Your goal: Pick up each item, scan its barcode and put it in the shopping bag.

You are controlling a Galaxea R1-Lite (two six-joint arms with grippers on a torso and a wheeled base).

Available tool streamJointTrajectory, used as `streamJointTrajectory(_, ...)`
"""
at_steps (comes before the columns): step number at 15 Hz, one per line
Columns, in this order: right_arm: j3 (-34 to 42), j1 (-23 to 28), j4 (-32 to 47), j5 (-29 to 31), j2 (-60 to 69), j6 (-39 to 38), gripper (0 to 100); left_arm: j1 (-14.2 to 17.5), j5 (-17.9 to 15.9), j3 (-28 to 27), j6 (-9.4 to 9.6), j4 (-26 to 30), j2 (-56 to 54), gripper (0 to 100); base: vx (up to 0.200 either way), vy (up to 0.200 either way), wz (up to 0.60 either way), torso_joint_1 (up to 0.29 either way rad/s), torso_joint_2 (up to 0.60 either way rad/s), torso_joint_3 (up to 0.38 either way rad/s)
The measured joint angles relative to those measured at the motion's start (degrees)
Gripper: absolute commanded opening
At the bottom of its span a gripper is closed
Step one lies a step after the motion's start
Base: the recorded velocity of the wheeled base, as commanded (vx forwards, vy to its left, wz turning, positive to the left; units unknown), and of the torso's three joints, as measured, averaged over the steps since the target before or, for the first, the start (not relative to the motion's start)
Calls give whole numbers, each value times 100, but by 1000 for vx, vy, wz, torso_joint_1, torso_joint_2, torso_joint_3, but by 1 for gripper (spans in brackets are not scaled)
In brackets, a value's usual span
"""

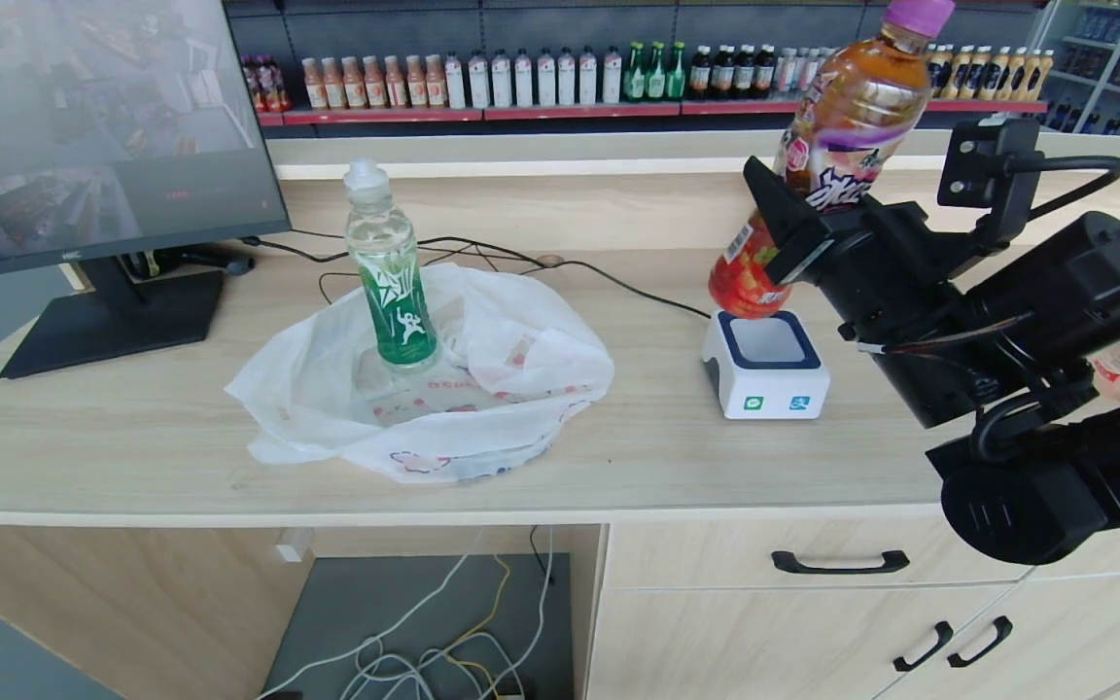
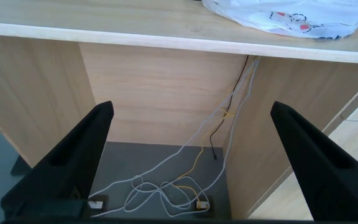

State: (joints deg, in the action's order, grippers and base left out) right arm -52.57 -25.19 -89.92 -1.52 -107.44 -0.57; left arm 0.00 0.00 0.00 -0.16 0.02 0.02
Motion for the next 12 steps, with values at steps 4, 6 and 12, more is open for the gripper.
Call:
streamJointTrajectory(4, 9, -20, 0, -4, -1, 0, 0, 0, 0, 0, 0, -2, 0, 100, 0, 200, 0, 5, 2, 2)
streamJointTrajectory(6, 0, -24, 4, -4, -15, -2, 0, 0, 0, 0, 0, -2, 0, 100, 0, 200, 0, 5, 2, 5)
streamJointTrajectory(12, -18, -226, 0, -55, -15, 158, 0, -5, 0, 0, 16, -2, 0, 100, 0, 100, 0, 2, 0, 2)
